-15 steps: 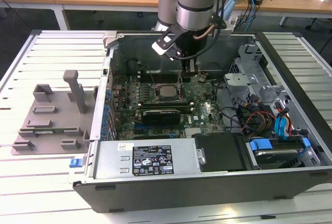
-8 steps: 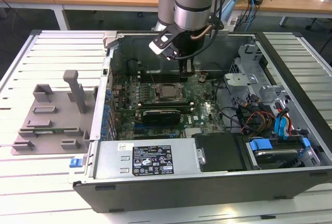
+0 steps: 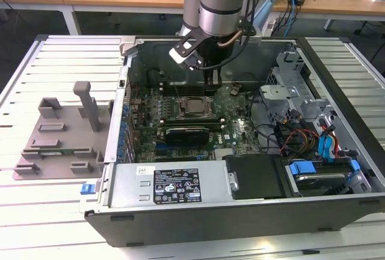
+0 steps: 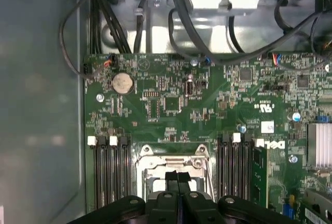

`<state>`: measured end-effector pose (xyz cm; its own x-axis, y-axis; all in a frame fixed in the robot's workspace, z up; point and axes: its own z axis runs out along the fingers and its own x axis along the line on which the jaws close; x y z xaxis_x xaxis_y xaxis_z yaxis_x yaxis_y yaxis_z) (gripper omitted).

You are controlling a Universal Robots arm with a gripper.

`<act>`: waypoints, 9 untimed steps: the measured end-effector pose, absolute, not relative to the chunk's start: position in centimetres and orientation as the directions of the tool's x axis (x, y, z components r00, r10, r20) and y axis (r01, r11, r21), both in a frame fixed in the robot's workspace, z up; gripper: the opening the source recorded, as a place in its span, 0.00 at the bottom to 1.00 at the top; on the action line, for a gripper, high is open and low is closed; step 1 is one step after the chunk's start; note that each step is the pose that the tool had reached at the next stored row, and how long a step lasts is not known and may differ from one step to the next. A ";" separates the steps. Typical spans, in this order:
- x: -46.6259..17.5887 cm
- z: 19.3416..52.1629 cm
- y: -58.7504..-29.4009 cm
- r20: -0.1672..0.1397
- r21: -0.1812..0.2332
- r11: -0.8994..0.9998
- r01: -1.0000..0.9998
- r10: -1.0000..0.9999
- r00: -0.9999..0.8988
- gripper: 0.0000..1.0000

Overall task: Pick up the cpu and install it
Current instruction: 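Close the cpu cover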

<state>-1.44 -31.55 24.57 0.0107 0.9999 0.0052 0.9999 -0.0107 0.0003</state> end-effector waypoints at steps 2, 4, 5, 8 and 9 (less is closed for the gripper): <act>-2.1 24.4 -31.6 0.005 0.000 -0.010 1.000 1.000 0.010 0.11; -2.4 24.3 -31.6 0.005 0.000 -0.010 1.000 1.000 0.010 0.11; -2.6 24.2 -31.7 0.005 0.000 -0.010 1.000 1.000 0.010 0.11; -2.7 24.2 -31.7 0.005 0.000 -0.010 1.000 1.000 0.010 0.11; -2.7 24.2 -31.7 0.005 0.000 0.007 1.000 1.000 -0.007 0.11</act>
